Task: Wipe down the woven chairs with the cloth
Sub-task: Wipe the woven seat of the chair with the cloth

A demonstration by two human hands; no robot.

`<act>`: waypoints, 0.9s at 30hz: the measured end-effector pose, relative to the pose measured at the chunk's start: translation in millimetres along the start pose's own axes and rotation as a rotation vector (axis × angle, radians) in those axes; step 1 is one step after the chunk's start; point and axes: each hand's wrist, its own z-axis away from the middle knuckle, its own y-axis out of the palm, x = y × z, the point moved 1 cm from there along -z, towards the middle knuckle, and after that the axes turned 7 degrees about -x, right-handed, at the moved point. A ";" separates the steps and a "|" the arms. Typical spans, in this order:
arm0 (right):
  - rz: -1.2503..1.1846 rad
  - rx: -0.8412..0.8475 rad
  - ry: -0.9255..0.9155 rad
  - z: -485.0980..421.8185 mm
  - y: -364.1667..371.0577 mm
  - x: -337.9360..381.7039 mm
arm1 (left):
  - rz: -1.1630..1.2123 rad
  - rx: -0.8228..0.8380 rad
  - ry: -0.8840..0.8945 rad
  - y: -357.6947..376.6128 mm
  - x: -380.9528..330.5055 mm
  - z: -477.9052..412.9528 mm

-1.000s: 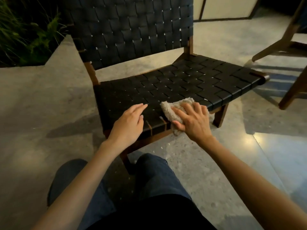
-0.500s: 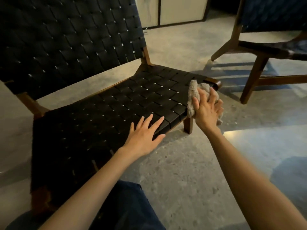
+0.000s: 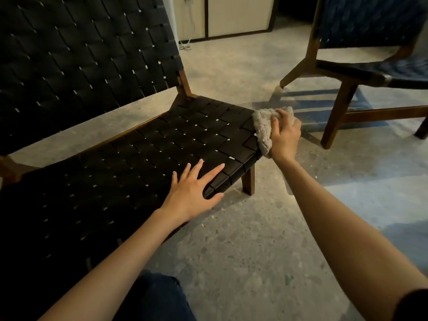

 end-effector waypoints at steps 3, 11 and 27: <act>-0.223 -0.150 0.236 15.1 7.8 11.8 | 0.001 -0.014 -0.010 1.3 -0.7 -0.3; -0.151 0.130 0.170 77.7 5.2 27.0 | 0.074 -0.022 -0.008 0.9 0.7 0.5; -0.009 0.377 -0.030 214.4 6.6 78.6 | -0.073 -0.042 -0.121 -24.1 61.9 126.0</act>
